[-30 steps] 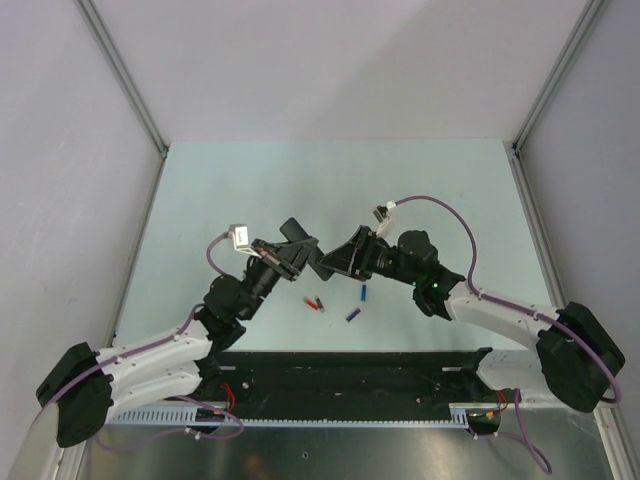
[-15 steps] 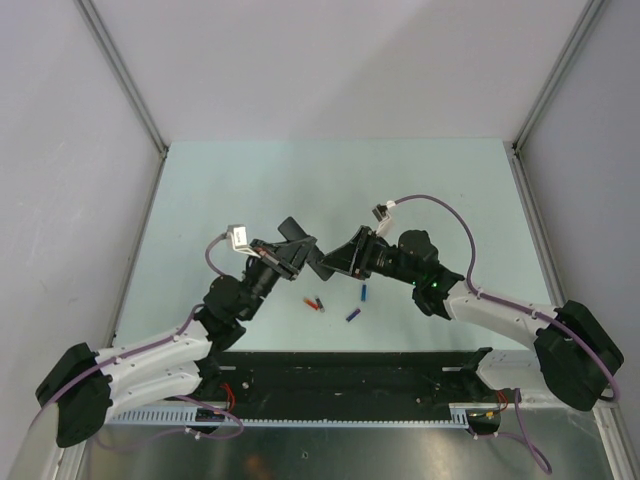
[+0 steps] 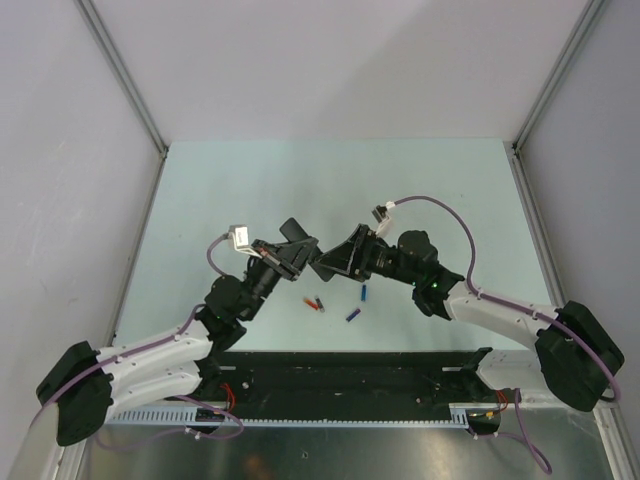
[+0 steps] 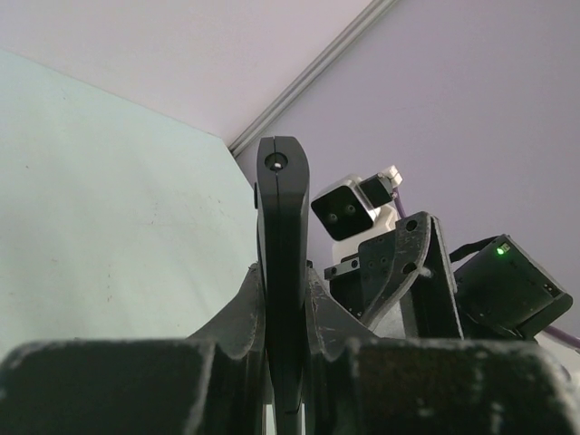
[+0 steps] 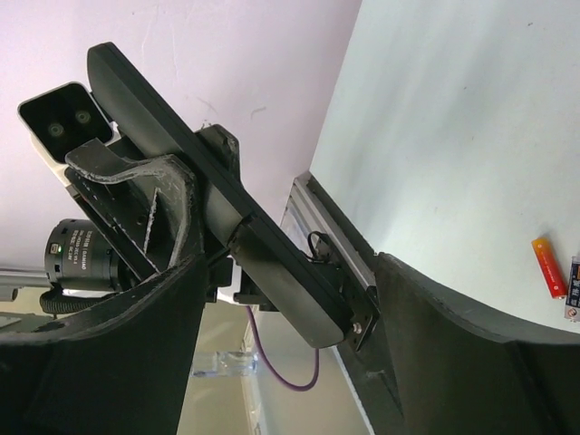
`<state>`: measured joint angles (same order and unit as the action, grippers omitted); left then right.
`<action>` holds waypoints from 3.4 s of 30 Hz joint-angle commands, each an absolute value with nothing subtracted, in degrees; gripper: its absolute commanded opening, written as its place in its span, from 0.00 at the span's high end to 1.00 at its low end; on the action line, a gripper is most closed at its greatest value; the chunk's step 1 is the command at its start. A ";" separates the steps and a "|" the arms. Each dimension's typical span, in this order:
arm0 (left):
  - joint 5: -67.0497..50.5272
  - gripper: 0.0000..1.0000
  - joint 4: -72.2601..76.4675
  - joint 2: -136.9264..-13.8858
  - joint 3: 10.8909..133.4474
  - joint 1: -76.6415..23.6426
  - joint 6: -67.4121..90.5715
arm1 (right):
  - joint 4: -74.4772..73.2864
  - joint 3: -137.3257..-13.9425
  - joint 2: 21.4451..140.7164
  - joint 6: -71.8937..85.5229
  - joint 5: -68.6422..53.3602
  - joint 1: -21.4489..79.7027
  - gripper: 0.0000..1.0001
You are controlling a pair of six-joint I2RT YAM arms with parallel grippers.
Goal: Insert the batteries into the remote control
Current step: Remove the battery cover from the remote control, then place the battery cover at the center of the board.
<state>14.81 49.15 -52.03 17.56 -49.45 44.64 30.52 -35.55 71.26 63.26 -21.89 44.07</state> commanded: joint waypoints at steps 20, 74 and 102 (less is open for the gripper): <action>-15.01 1.00 47.11 -64.85 22.75 -36.04 68.02 | -29.68 -58.26 58.00 27.08 9.39 54.56 0.08; -21.19 1.00 49.48 -71.81 25.14 -35.42 68.55 | -34.01 -66.09 71.72 30.41 17.05 64.34 0.52; -31.28 1.00 49.48 -62.67 16.53 -27.86 70.31 | -34.72 -55.72 76.00 25.14 21.10 39.47 0.53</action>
<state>-24.84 47.42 -65.30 18.13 -28.21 69.28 -37.71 -55.68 71.44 28.34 20.38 41.01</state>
